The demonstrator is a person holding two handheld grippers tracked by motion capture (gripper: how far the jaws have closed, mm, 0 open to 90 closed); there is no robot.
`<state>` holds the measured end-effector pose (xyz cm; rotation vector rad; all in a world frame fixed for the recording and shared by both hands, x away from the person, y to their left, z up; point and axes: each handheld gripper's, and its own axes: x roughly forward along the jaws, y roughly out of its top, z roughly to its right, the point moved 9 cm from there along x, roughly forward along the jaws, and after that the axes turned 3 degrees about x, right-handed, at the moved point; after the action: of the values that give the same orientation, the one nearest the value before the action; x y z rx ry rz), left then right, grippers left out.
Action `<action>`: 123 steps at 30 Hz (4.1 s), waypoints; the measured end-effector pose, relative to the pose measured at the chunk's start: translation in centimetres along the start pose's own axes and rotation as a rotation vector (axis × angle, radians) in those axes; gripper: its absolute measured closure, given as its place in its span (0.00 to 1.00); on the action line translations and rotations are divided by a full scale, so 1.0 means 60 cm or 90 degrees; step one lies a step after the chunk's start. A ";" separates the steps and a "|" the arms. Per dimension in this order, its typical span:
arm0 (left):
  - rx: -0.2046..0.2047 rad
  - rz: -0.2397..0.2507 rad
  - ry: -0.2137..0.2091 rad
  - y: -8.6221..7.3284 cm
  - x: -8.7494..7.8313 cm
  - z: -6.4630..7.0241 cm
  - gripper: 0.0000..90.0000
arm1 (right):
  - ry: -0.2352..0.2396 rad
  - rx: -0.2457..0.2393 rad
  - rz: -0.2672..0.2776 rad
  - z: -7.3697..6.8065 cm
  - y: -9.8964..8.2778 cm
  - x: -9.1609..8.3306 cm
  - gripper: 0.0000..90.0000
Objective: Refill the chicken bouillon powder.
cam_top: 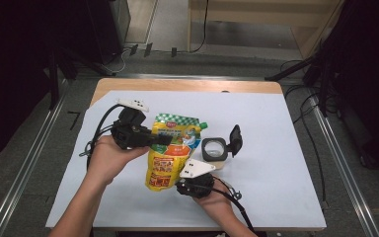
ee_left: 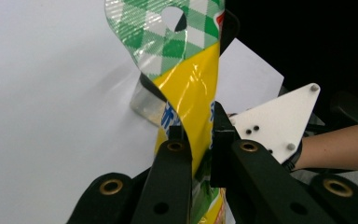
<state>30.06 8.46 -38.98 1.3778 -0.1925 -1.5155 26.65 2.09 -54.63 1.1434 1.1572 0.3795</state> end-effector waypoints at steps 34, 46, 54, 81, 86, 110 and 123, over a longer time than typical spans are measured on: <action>-0.009 -0.018 0.016 0.002 0.095 0.004 0.81 | 0.093 0.092 -0.001 -0.055 0.026 -0.027 0.63; -0.064 -0.083 0.018 0.005 0.120 -0.002 0.86 | 0.043 0.052 -0.039 -0.068 0.025 -0.022 0.65; -0.078 -0.093 0.003 0.005 0.115 -0.005 0.73 | 0.065 0.094 -0.019 -0.054 0.029 -0.028 0.67; -0.077 -0.101 0.073 0.024 0.116 -0.001 0.89 | 0.060 0.107 -0.031 -0.048 0.051 -0.022 0.66; -0.087 -0.103 0.047 0.029 0.119 -0.004 0.84 | 0.081 0.126 -0.016 -0.046 0.056 -0.025 0.66; -0.109 -0.148 0.083 0.040 0.119 -0.008 0.92 | 0.092 0.116 -0.013 -0.047 0.069 -0.027 0.63; -0.125 -0.155 0.072 0.046 0.120 -0.011 0.89 | 0.106 0.151 -0.007 -0.043 0.077 -0.026 0.69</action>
<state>33.51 2.18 -41.88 1.3603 0.1967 -1.6022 25.16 4.21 -49.76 1.3295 1.3806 0.3405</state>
